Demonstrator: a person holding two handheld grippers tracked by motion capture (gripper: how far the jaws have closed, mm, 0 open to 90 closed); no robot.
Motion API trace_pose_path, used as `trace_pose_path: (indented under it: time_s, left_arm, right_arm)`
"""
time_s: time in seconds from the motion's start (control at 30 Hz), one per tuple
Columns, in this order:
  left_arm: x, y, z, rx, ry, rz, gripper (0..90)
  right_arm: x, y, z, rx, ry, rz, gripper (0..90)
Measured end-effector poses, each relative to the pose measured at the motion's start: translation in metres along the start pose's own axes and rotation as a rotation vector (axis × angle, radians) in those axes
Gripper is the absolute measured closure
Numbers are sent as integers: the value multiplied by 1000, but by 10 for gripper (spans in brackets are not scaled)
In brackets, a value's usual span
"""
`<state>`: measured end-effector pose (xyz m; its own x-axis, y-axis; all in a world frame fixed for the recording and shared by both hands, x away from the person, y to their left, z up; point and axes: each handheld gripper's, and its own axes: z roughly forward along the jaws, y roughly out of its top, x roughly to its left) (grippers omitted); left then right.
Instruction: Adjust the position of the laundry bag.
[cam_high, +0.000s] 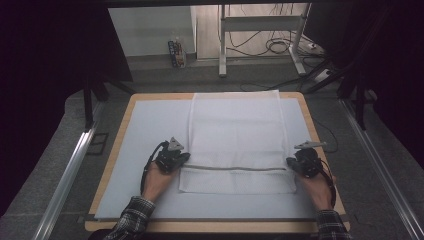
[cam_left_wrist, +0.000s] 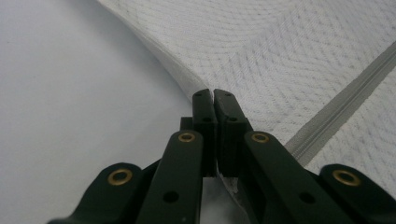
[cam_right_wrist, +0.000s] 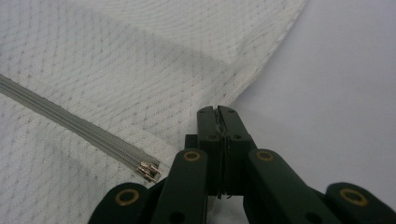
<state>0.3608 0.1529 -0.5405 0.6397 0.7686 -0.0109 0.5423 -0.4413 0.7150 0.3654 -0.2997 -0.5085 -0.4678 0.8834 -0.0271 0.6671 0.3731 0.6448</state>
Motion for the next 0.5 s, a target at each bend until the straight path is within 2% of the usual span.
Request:
trace_pose_path:
  time_s: [0.2,0.23,0.33,0.5]
  left_arm:
    - [-1,-2,-4,13,-9,3,887]
    - [0,-3,-7,27,-27,-10,887]
    - [1,-4,-13,36,-41,-21,887]
    - [0,-8,-24,44,-32,-16,887]
  right_arm:
    - [5,-1,-2,-4,5,-26,878]
    - [8,-1,-3,-2,10,-59,878]
    - [11,-3,-4,0,19,-91,879]
    - [17,-4,-8,-9,44,-118,879]
